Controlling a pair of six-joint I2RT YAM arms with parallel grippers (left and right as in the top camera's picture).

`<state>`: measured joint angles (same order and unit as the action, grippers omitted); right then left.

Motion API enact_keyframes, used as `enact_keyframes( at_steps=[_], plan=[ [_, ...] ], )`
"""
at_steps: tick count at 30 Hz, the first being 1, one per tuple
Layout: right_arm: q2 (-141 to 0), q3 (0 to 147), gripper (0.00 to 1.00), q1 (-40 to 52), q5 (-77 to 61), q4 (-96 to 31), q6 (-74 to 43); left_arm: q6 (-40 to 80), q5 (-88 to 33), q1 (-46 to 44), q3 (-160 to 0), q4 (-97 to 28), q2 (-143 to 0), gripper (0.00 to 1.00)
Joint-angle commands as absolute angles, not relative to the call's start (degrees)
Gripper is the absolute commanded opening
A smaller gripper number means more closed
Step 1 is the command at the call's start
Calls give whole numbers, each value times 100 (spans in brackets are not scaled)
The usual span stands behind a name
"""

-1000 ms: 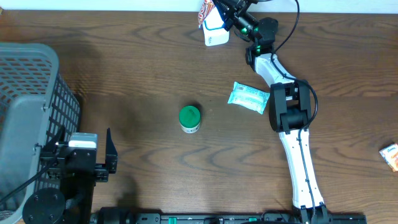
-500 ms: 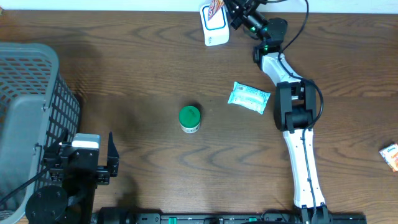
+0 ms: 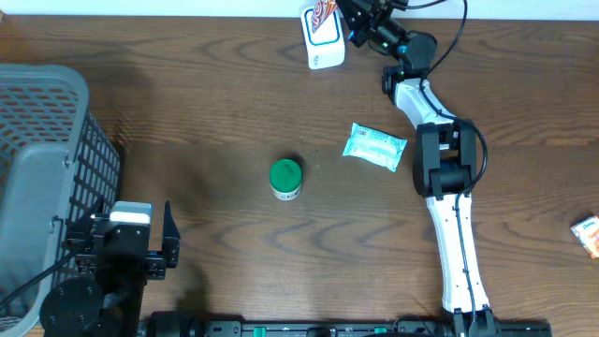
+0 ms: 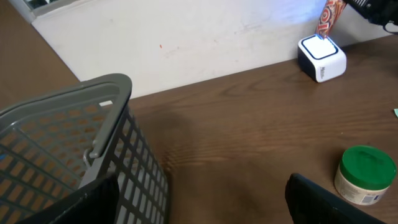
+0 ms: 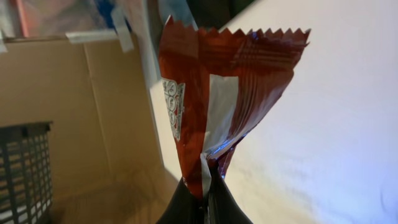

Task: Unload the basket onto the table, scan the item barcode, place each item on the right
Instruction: 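Hold the snack bar in front of the scanner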

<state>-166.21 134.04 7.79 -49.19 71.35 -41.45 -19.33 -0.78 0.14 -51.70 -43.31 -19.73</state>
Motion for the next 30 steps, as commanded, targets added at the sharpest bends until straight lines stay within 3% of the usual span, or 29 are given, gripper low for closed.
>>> enact_keyframes(
  at_steps=[1, 9, 13, 18, 21, 25, 30],
  plan=[
    [-16794, 13511, 1, 825, -4960, 6904, -3686, -1944, -82, -8, -5153, -4329, -1931, 86],
    [-16796, 13511, 1, 908, -4963, 6095, -2882, -1944, -82, -8, -5153, -4327, -1931, 86],
    [-16796, 13511, 1, 943, -5225, 6462, -3138, -1944, -82, -8, -5153, -4329, -1931, 86],
    [-16772, 13513, 1, 814, -5555, 9021, -5712, -1944, -80, -8, -5153, -4431, -1931, 86],
    [-16652, 13533, 1, 714, -5430, 9024, -6949, -1944, -62, -8, -5153, -4501, -1931, 86],
    [-16424, 13533, 1, 716, -5454, 8971, -7732, -1944, -64, -8, -5153, -4497, -1931, 86],
    [-15734, 13533, 1, 755, -5894, 7682, -8418, -1944, -64, -8, -5153, -4497, -1931, 86]
  ],
)
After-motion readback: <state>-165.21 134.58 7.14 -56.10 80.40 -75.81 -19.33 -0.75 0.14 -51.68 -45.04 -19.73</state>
